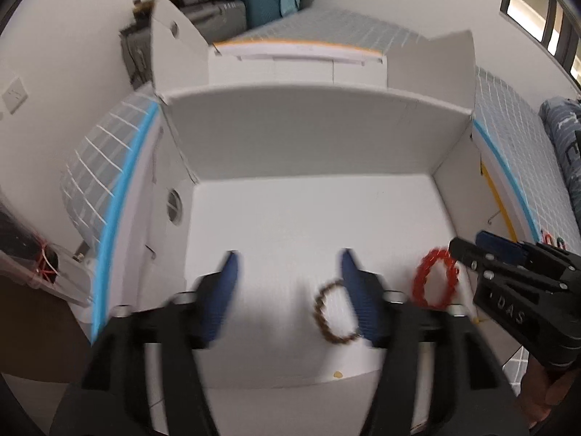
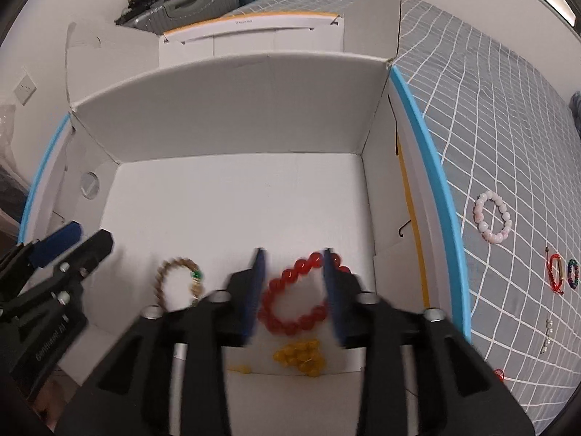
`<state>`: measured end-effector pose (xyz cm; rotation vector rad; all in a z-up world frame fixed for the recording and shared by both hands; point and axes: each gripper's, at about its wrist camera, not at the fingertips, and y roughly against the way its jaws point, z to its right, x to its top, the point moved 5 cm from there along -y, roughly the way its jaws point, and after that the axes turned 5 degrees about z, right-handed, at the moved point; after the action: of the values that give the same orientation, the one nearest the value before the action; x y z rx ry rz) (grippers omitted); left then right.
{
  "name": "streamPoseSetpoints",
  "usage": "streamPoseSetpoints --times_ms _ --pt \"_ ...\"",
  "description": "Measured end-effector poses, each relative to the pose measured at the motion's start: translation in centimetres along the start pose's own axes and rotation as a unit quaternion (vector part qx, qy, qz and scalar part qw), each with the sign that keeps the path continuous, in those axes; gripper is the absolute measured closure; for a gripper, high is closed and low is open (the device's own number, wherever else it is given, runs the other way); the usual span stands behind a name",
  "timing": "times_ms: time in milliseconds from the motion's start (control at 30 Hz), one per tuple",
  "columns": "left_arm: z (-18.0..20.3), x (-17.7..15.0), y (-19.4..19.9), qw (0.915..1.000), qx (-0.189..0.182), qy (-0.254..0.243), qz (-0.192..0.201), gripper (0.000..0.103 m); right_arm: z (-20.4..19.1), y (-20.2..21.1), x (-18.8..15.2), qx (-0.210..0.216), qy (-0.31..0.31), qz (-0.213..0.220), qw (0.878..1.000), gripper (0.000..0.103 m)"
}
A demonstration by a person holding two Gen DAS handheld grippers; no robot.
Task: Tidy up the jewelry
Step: 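Withdraw both tools from the box back over the bed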
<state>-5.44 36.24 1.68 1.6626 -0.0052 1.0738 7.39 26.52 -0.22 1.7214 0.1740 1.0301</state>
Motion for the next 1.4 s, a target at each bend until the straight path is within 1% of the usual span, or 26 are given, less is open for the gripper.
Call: streamPoseSetpoints --times_ms 33,100,167,200,233,267,333,400,433,567,867,1100,1200,1333,1400 --pt "-0.1 0.1 0.3 1.0 0.002 0.001 0.005 0.033 0.0 0.2 0.1 0.0 -0.001 0.002 1.0 0.052" --pt "-0.2 0.3 0.6 0.9999 0.007 0.003 0.012 0.029 0.1 0.9 0.3 0.002 -0.005 0.012 1.0 0.04" --pt "-0.3 0.4 0.8 0.9998 0.009 0.006 0.018 0.023 0.2 1.6 0.6 -0.001 -0.005 0.023 1.0 0.033" --pt "-0.3 0.4 0.7 0.9998 0.01 0.006 0.019 0.022 0.3 1.9 0.6 -0.002 -0.005 0.027 1.0 0.026" --pt "-0.3 0.4 0.8 0.9997 0.01 0.006 0.02 0.021 0.5 2.2 0.7 -0.005 -0.005 0.032 0.999 0.021" --pt "-0.3 0.5 0.8 0.9997 0.008 0.007 0.021 0.019 0.6 2.5 0.7 -0.009 -0.004 0.037 0.999 0.02" --pt "-0.2 0.6 0.9 0.9996 0.008 0.007 0.026 0.015 0.9 3.0 0.6 -0.014 -0.002 0.045 0.999 0.013" --pt "-0.1 0.7 1.1 0.9995 0.007 0.009 0.03 0.012 1.5 3.5 0.6 -0.021 -0.002 0.053 0.998 0.009" --pt "0.0 0.7 1.2 0.9994 0.004 0.012 0.032 0.009 1.8 3.6 0.7 -0.024 -0.003 0.055 0.998 0.008" --pt "0.6 1.0 1.8 0.9991 -0.002 0.012 0.041 0.006 3.7 4.8 0.7 -0.036 -0.013 0.067 0.997 0.008" --pt "4.8 1.7 3.0 0.9982 -0.021 -0.011 0.055 0.006 8.8 8.2 0.0 -0.058 -0.039 0.091 0.993 0.008" --pt "10.1 2.0 4.6 0.9957 -0.054 -0.037 0.065 0.006 13.4 10.4 -0.7 -0.078 -0.062 0.102 0.99 0.008" --pt "12.5 1.9 5.4 0.9942 -0.068 -0.047 0.068 0.006 16.0 11.2 -1.3 -0.091 -0.073 0.104 0.988 0.008" --pt "16.1 1.1 6.1 0.9913 -0.094 -0.065 0.066 0.006 19.4 11.7 -2.5 -0.11 -0.083 0.105 0.985 0.008" --pt "18.4 0.5 6.4 0.989 -0.106 -0.083 0.061 0.006 21.1 11.8 -3.2 -0.12 -0.087 0.103 0.984 0.008"
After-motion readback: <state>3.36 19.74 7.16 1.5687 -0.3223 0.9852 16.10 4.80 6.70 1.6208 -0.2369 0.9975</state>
